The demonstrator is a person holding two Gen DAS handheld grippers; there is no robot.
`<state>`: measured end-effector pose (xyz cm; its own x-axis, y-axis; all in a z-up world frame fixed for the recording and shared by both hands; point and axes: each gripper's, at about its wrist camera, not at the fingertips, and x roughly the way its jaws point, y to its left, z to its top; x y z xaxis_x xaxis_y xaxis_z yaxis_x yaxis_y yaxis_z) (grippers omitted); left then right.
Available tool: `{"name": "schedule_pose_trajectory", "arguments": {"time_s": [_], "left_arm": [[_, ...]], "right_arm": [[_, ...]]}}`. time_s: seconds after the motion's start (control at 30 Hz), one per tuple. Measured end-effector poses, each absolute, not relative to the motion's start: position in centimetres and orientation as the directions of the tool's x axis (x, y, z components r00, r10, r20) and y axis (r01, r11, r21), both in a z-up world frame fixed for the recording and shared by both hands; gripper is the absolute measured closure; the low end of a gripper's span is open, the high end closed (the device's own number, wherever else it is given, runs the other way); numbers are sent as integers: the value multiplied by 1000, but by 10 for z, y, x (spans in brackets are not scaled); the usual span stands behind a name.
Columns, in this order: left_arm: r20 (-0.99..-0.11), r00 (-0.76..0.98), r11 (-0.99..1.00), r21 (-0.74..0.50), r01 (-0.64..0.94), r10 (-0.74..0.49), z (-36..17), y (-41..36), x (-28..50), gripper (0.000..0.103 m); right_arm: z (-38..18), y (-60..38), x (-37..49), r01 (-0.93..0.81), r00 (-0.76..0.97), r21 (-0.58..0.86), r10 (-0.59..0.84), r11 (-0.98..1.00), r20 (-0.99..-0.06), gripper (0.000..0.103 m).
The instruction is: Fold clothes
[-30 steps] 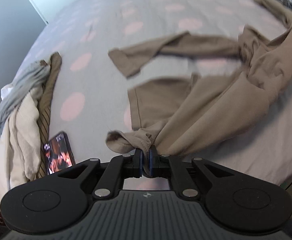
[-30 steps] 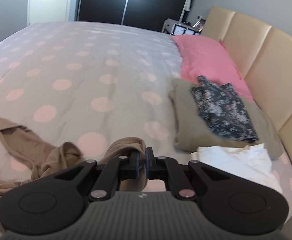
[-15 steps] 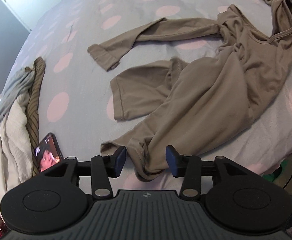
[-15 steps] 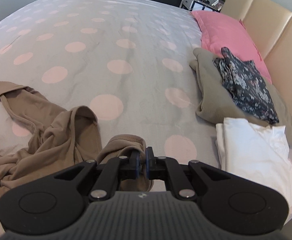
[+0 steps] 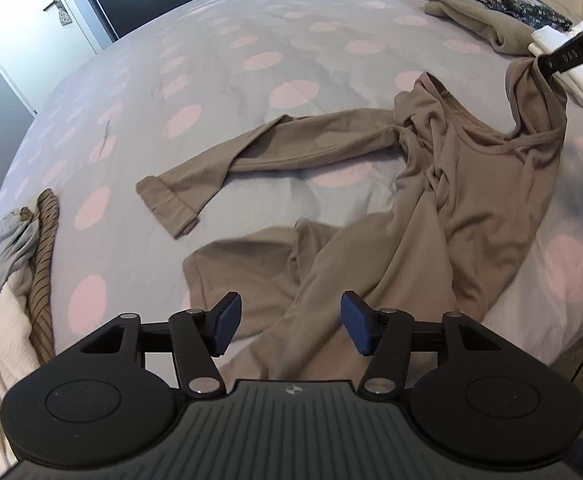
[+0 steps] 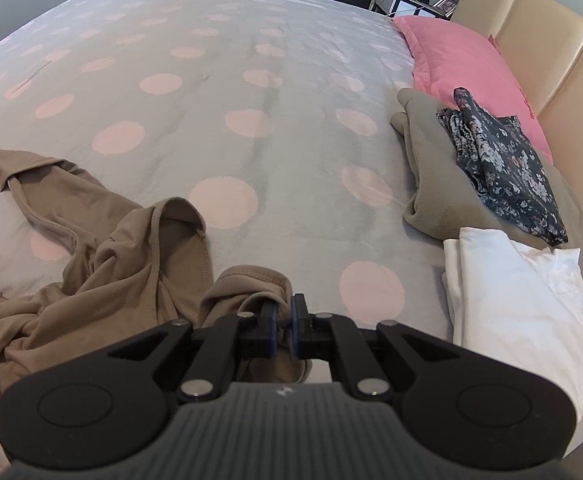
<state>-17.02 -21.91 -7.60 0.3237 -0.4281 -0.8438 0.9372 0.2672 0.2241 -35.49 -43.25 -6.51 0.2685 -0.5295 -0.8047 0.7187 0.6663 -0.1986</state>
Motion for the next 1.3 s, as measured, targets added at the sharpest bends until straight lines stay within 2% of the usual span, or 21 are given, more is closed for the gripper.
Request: {"name": "schedule_pose_trajectory", "arguments": {"time_s": [0.67, 0.7, 0.77, 0.8, 0.83, 0.93, 1.07, 1.3], "left_arm": [[-836, 211, 188, 131, 973, -506, -98, -246, -155, 48], [-840, 202, 181, 126, 975, -504, -99, -250, -156, 52], [-853, 180, 166, 112, 980, -490, -105, -254, -159, 68], [-859, 179, 166, 112, 980, -479, -108, -255, -160, 86], [-863, 183, 172, 114, 979, -471, -109, -255, -161, 95], [-872, 209, 197, 133, 971, -443, -109, -251, -161, 99], [-896, 264, 202, 202, 958, -358, -104, -239, -168, 100], [-934, 229, 203, 177, 963, -273, -98, -207, -168, 100]], "right_arm": [[-89, -445, -356, 717, 247, -158, -460, 679, -853, 95], [-89, -446, -356, 719, 247, -156, -459, 677, -853, 95], [-89, -447, -358, 725, 247, -152, -460, 672, -853, 95], [-89, -448, -359, 729, 247, -150, -461, 668, -853, 95], [-88, -450, -359, 733, 246, -148, -462, 664, -852, 95], [-86, -450, -361, 738, 254, -138, -462, 661, -850, 95], [-83, -446, -360, 726, 268, -140, -465, 673, -844, 95], [-74, -431, -351, 688, 316, -111, -434, 717, -844, 95]]}}
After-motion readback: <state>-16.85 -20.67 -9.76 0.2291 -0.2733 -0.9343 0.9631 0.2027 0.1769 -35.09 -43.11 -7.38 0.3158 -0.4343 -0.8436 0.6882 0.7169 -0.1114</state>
